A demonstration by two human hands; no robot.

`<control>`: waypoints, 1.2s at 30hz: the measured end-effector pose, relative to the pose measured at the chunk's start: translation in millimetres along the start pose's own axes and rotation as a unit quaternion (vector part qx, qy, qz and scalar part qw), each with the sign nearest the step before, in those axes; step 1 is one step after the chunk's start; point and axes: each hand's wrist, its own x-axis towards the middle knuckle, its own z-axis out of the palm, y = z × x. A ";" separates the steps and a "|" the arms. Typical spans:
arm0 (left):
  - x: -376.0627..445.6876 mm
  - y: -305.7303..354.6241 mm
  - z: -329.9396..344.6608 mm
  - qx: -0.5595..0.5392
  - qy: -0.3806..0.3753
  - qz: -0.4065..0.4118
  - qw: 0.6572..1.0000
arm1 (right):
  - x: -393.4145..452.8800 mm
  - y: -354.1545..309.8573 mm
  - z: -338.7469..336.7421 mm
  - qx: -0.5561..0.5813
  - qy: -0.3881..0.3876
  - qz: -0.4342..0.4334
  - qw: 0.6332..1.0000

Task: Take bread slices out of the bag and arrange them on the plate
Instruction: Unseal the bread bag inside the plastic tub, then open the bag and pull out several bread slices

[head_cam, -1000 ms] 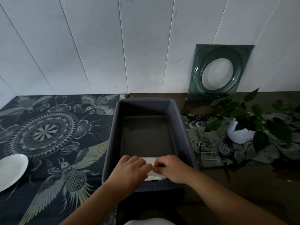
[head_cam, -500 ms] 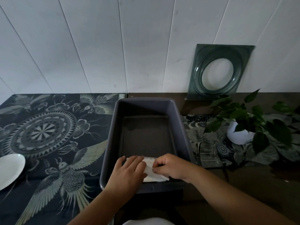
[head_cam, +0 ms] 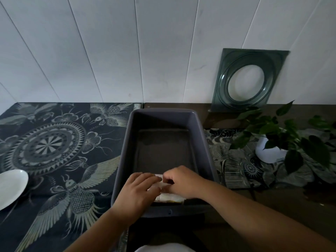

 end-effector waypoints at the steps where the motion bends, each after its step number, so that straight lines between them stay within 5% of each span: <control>1: 0.4 -3.5 -2.0 -0.005 -0.001 0.009 1.000 | 2.2 -0.4 -5.4 -0.020 0.004 -0.006 1.000; 7: 6.4 -2.5 -7.6 -0.004 -0.065 0.000 0.998 | 19.0 5.6 -18.9 -0.173 0.006 -0.060 0.983; 16: 27.6 3.4 -26.2 0.004 -0.173 0.035 0.984 | 81.7 32.4 -76.8 -0.396 0.175 -0.065 0.899; 24: 51.5 -4.6 -26.3 0.049 -0.194 -0.032 0.979 | 72.7 26.8 -57.7 -0.368 0.297 -0.002 0.881; 29: 68.7 -21.8 -27.8 0.072 -0.258 -0.066 0.961 | 48.0 21.3 -49.3 -0.366 0.157 -0.081 0.914; 33: 95.9 -35.1 -32.8 0.160 -0.322 0.072 0.930 | 38.6 7.2 -64.8 -0.497 0.036 -0.127 0.858; 36: 113.5 -36.9 -33.9 0.174 -0.390 0.131 0.894 | 37.2 -5.0 -64.7 -0.457 -0.115 -0.066 0.879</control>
